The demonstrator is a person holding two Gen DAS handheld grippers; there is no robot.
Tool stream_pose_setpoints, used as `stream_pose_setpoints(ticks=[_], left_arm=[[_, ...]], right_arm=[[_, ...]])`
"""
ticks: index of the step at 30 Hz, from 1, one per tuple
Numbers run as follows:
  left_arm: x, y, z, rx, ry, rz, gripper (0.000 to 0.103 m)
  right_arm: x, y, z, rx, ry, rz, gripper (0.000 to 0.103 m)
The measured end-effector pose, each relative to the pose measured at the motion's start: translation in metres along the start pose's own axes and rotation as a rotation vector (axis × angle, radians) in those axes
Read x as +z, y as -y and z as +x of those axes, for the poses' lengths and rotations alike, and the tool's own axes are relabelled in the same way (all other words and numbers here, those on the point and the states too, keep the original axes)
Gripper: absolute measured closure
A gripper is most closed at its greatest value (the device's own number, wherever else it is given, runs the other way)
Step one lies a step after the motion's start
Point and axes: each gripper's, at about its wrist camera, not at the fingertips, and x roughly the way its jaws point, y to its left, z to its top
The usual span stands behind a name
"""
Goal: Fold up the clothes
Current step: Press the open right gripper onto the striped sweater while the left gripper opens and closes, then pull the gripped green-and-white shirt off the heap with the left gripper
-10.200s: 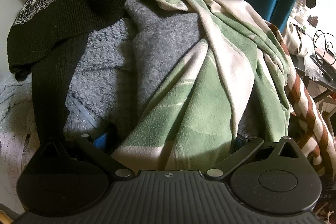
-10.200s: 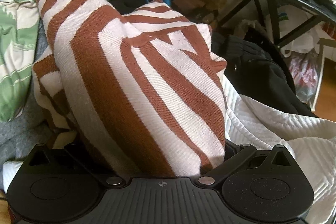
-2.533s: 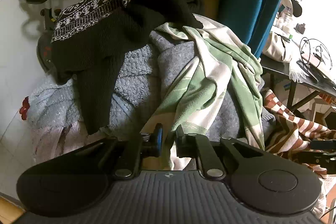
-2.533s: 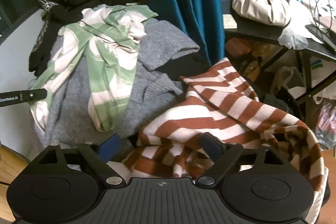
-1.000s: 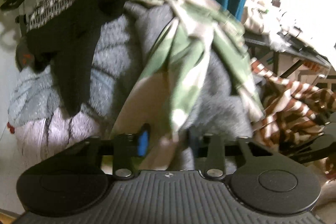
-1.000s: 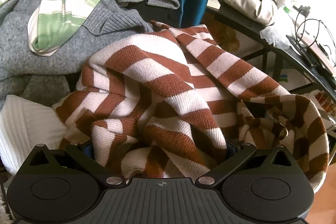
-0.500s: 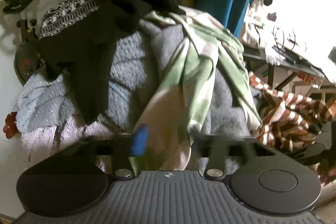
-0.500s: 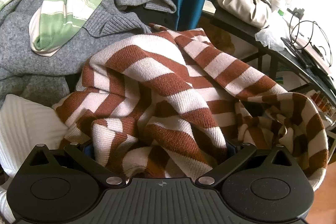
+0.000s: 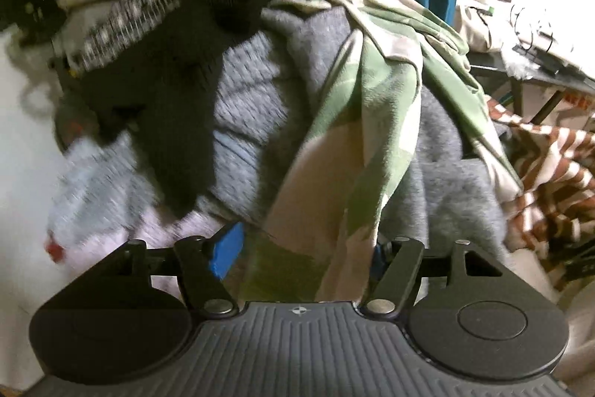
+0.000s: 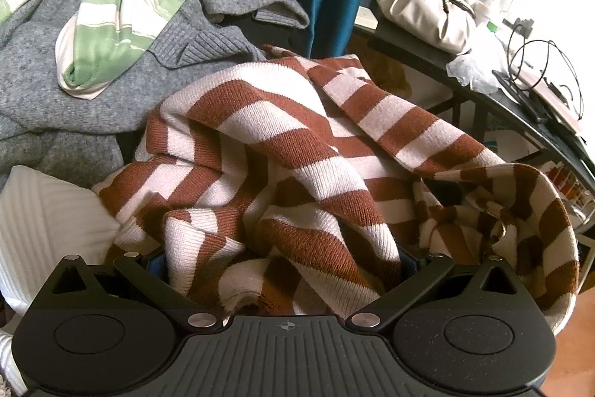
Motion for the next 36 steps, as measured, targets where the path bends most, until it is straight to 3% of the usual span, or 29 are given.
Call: stream_pose_setpoints(ticks=[4,9,21,24,27,29,30,31,32,36], left_arm=[[0.003,-0.003,-0.006,0.052,0.027,-0.052,0.035],[0.006,0.001,-0.009,0.12,0.073,-0.048,0.035],[-0.018,0.008,0.024,0.032,-0.109,-0.015,0.031],[-0.026,0.006,0.034,0.001,-0.168,-0.049,0.025],[-0.03,0.003,0.036,-0.001,-0.166,-0.076,0.016],[-0.033,0.001,0.038,-0.011,-0.163,-0.073,0.016],[-0.034,-0.001,0.038,-0.027,-0.162,-0.076,0.02],[-0.034,-0.003,0.037,-0.045,-0.16,-0.08,0.041],[-0.035,-0.004,0.036,-0.062,-0.159,-0.084,0.051],[-0.036,-0.002,0.025,-0.07,-0.145,-0.062,0.083]], right_arm=[[-0.001,0.001,0.0,0.005,0.007,-0.001,0.001],[-0.002,0.001,0.0,0.008,0.01,-0.002,0.001],[-0.003,0.002,0.0,0.015,0.021,-0.003,0.001],[-0.004,0.002,0.0,0.016,0.024,-0.004,0.001],[-0.004,0.002,0.0,0.014,0.024,-0.005,0.001],[-0.004,0.001,0.0,0.013,0.023,-0.005,0.001],[-0.004,0.001,0.0,0.013,0.022,-0.005,0.001],[-0.004,0.001,0.0,0.014,0.02,-0.005,0.001],[-0.004,0.001,0.0,0.014,0.019,-0.005,0.001],[-0.003,0.001,0.0,0.012,0.019,-0.004,0.001]])
